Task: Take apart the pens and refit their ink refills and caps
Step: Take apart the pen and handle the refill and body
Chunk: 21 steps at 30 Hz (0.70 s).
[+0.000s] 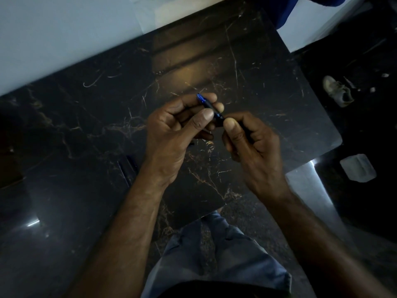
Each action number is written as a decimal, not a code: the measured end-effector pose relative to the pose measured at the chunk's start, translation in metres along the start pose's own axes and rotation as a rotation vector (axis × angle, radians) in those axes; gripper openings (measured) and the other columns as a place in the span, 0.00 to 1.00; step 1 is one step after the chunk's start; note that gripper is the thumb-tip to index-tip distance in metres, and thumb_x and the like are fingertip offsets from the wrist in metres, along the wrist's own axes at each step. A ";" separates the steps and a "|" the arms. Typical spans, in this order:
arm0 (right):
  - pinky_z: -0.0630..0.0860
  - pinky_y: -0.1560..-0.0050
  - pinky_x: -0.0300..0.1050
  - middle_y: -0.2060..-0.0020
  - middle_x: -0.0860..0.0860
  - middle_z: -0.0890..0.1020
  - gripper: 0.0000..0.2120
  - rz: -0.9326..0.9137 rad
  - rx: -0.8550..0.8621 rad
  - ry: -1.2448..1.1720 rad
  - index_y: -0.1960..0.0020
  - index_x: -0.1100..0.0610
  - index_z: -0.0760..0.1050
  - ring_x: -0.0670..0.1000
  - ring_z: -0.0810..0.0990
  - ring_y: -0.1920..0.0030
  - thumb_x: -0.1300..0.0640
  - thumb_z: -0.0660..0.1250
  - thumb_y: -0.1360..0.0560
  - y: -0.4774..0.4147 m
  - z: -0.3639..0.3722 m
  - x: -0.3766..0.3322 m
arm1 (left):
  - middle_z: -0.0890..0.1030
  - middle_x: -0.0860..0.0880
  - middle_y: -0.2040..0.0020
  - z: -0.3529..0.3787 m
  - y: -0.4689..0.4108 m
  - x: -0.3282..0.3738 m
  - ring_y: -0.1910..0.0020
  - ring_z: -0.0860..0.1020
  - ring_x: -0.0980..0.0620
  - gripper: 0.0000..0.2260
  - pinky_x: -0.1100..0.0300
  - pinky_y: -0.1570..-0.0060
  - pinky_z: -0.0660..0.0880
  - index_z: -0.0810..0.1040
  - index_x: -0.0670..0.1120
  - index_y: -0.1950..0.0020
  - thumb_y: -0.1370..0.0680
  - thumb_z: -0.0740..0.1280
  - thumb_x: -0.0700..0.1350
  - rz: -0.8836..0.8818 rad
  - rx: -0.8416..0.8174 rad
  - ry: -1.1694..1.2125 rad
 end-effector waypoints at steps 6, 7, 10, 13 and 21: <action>0.72 0.67 0.40 0.62 0.50 0.79 0.08 0.114 0.064 -0.203 0.49 0.53 0.76 0.45 0.74 0.67 0.54 0.74 0.23 0.005 -0.001 0.002 | 0.89 0.46 0.50 0.005 0.003 0.000 0.52 0.88 0.49 0.10 0.54 0.54 0.85 0.82 0.37 0.41 0.22 0.73 0.36 -0.015 0.032 0.011; 0.72 0.67 0.41 0.63 0.48 0.79 0.06 0.117 0.070 -0.229 0.51 0.53 0.77 0.45 0.74 0.68 0.55 0.74 0.23 0.006 -0.001 0.002 | 0.89 0.46 0.50 0.005 0.002 0.001 0.51 0.88 0.49 0.10 0.53 0.54 0.85 0.83 0.38 0.42 0.22 0.73 0.37 -0.011 0.033 0.011; 0.69 0.69 0.42 0.67 0.44 0.77 0.05 0.147 0.049 -0.292 0.53 0.56 0.78 0.43 0.71 0.72 0.58 0.71 0.20 0.008 -0.002 0.002 | 0.89 0.47 0.50 0.004 0.001 0.002 0.50 0.88 0.49 0.08 0.52 0.52 0.85 0.83 0.39 0.42 0.20 0.71 0.36 0.001 0.002 0.000; 0.65 0.71 0.41 0.71 0.48 0.72 0.12 0.212 0.009 -0.307 0.51 0.65 0.80 0.44 0.67 0.75 0.58 0.65 0.15 0.008 -0.003 0.004 | 0.89 0.46 0.50 0.002 0.000 0.003 0.51 0.88 0.48 0.08 0.54 0.56 0.85 0.82 0.36 0.40 0.19 0.70 0.34 0.007 -0.023 -0.001; 0.67 0.72 0.41 0.65 0.47 0.77 0.05 0.293 0.050 -0.436 0.46 0.60 0.77 0.44 0.69 0.73 0.62 0.71 0.21 0.011 0.002 0.003 | 0.89 0.47 0.50 -0.006 0.003 0.004 0.50 0.88 0.48 0.08 0.55 0.55 0.85 0.83 0.39 0.41 0.20 0.71 0.36 0.037 0.013 -0.013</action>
Point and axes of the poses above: each hand's wrist, its own y-axis away from the middle knuckle, its own z-axis out of the palm, x = y × z, the point moved 3 cm from there along -y, towards the middle knuckle
